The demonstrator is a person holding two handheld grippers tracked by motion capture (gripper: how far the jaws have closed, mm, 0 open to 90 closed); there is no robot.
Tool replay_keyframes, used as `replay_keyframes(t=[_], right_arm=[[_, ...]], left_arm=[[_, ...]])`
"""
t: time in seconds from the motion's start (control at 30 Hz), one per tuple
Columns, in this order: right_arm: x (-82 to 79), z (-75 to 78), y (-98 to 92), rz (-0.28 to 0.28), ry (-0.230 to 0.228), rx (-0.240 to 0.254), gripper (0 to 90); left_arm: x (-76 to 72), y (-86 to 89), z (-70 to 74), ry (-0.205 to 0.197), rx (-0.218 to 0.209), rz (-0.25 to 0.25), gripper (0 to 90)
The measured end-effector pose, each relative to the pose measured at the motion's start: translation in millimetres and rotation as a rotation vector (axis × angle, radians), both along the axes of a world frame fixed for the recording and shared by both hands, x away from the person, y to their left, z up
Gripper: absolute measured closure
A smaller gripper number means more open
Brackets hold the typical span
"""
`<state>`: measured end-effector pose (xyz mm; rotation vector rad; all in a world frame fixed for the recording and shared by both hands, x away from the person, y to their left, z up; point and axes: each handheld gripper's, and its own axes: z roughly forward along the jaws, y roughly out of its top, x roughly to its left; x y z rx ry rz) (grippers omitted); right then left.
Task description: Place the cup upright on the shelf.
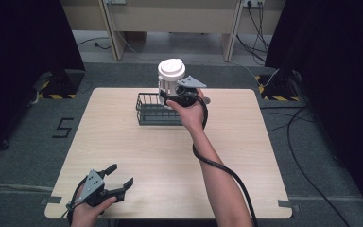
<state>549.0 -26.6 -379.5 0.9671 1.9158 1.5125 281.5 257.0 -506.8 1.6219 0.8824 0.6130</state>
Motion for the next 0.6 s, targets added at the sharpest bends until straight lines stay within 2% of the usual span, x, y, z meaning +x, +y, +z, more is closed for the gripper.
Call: replay_keyframes(t=[0.3,0.6], right_arm=[[13.8,-1.7,7.1,-0.005,0.017,-0.015,18.4],[23.2,-9.2,9.9,-0.023,0.033,0.003,18.4]], left_arm=[[0.1,-0.4,0.0,-0.002,0.004,-0.004,16.1],[0.0,-0.5,-0.2,0.001,-0.006,-0.003,16.1]])
